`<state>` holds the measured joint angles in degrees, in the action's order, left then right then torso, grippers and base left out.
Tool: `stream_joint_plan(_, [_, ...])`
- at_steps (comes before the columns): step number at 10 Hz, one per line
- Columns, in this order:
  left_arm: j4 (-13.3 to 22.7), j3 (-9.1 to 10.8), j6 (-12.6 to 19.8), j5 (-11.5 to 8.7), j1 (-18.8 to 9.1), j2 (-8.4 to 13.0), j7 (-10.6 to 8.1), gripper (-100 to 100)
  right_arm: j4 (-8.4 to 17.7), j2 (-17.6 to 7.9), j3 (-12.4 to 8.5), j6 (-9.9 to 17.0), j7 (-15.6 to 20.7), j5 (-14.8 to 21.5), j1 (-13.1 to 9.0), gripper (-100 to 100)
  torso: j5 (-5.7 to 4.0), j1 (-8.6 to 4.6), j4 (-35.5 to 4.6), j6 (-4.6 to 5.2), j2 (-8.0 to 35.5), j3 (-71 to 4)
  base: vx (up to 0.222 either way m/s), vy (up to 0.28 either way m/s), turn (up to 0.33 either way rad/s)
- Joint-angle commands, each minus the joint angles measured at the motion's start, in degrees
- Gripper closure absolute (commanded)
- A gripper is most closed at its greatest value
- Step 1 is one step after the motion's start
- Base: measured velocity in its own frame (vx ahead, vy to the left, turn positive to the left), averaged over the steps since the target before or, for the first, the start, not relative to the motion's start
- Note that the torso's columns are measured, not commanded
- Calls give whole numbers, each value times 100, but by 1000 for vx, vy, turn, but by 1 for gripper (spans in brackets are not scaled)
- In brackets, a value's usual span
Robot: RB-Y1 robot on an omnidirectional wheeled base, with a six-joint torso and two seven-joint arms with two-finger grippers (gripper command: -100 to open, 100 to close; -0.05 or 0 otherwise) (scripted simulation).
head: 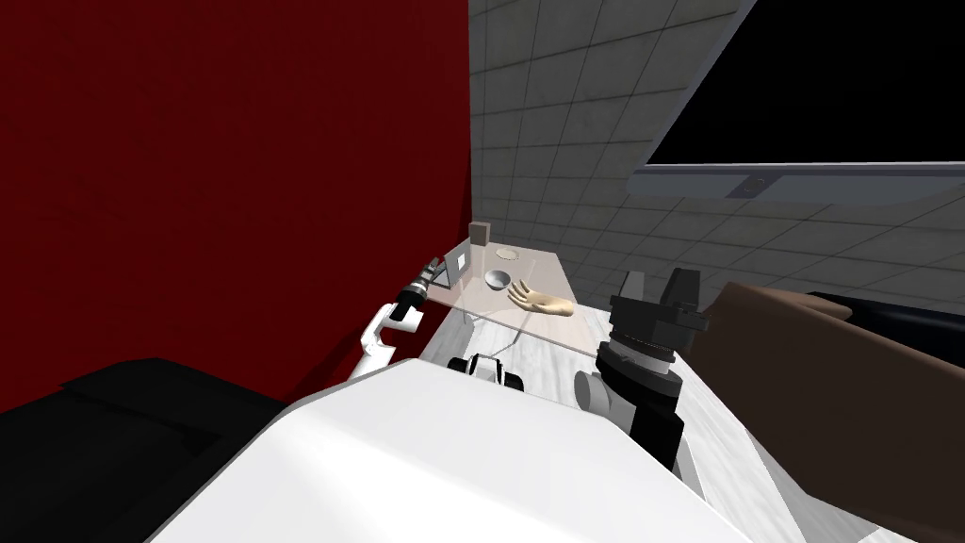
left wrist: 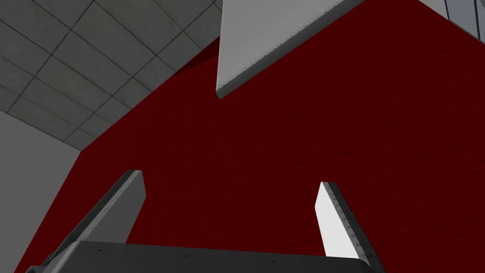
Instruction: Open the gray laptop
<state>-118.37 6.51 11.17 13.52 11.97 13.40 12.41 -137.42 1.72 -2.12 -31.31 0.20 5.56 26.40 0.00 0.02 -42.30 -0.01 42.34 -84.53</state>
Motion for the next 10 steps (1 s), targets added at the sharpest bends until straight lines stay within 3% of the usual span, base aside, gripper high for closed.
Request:
stream_joint_plan(1, [173, 77, 366, 121, -172, 94, 55, -100, 0, 0, 0, 0, 0, 0, 0, 0, 1, 2, 2, 0, -8, -4, 81, -59, -82])
stream_joint_plan(6, [438, 202, 930, 302, -441, 275, 134, -100, 0, 0, 0, 0, 0, 0, 0, 0, -1, -6, 2, 1, -6, -4, 76, -55, -74])
stream_joint_plan(7, [402, 180, 874, 296, -421, 238, 131, -100, 0, 0, 0, 0, 0, 0, 0, 0, -1, 0, 0, 0, -1, -1, 28, -18, -11])
stream_joint_plan(9, [658, 378, 987, 260, -690, 359, 107, -100, 0, -1, 0, 0, 0, 0, -1, 0, 3, 10, -3, 3, 10, 6, 6, 1, -171])
stream_joint_plan(10, [594, 332, 951, 268, -613, 332, 114, -100, 1, -1, -1, 0, 0, 0, -1, 0, 2, 5, -2, 4, 3, 2, -1, 7, -33])
